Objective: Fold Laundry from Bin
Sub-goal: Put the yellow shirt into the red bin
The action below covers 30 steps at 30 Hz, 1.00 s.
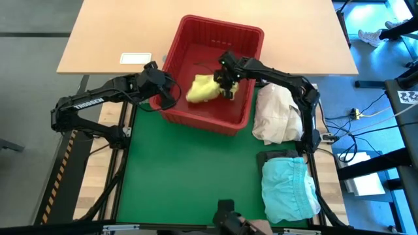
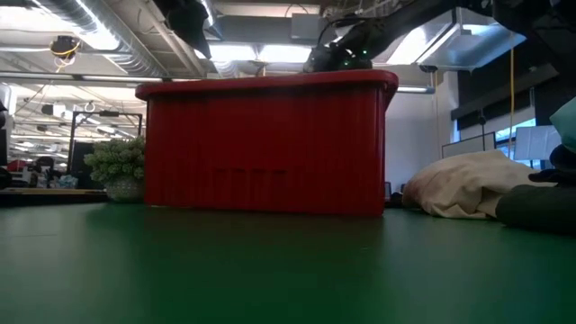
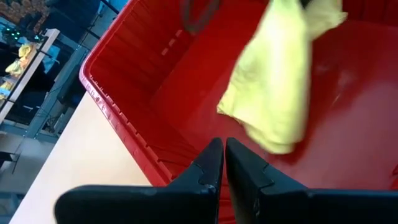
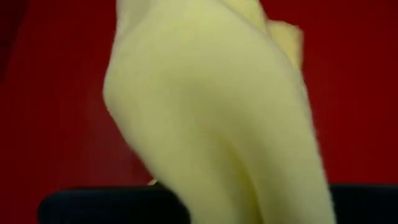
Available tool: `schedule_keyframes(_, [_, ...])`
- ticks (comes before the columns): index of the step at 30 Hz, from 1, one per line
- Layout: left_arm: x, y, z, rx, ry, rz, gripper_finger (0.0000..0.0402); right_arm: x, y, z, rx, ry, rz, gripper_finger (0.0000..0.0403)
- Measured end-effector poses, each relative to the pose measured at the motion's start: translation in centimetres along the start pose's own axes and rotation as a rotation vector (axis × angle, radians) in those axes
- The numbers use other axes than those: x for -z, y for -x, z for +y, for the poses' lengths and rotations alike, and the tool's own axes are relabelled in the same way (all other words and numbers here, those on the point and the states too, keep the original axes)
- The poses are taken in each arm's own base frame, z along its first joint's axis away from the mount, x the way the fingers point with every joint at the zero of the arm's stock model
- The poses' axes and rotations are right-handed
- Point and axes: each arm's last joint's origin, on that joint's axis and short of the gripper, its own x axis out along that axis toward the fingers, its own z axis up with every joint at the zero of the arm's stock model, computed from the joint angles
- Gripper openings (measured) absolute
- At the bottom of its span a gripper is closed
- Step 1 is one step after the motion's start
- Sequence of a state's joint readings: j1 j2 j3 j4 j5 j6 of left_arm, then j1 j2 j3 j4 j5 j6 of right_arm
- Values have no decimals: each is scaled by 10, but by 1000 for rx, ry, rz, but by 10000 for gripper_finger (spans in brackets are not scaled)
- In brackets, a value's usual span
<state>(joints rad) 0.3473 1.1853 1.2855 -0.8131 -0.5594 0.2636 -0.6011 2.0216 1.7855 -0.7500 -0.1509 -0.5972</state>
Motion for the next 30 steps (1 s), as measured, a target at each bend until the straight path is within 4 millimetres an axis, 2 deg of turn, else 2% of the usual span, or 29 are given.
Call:
schedule_keyframes(6, [-1,0,0,12,10,-8,16,-11,5,19,-139,-18,-38,41])
schedule_keyframes(13, [-12,-16,-2,223,41,-139,34,-42,40,6,-57,-69,-171,41])
schedule_keyframes(19, [-6,-33,28,282,97,-200,102,-62,77,-6,21,-55,-263,41])
schedule_keyframes(24, [-3,-45,50,375,164,-288,167,-70,96,-9,74,-41,-284,41])
schedule_keyframes(30, [-1,-79,43,479,176,-237,224,-70,98,-9,80,-42,-274,41])
